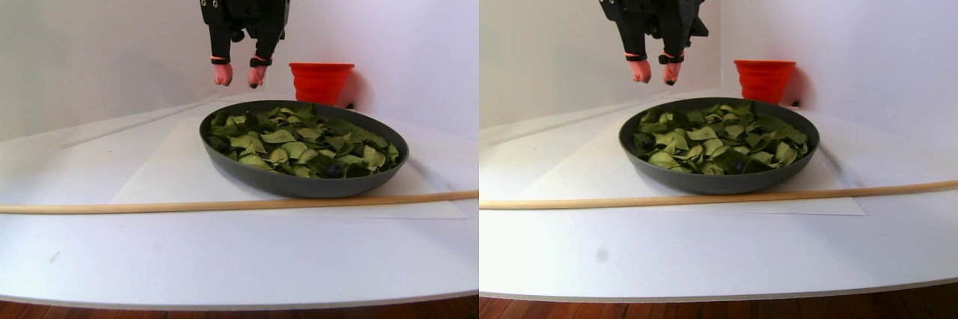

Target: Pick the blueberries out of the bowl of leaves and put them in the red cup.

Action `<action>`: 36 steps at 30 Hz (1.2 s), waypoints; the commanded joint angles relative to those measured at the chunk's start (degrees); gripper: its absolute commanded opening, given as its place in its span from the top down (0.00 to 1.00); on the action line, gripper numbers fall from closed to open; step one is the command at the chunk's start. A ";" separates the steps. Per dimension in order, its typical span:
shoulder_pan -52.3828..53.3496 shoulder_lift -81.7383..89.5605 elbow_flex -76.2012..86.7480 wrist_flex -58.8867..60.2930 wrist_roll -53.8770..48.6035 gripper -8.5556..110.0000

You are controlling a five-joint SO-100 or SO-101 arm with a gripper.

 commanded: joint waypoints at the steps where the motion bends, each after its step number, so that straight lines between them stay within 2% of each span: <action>1: -0.09 0.00 -0.44 -1.49 -0.18 0.77; 36: -0.97 -16.61 -2.29 -14.33 4.22 0.77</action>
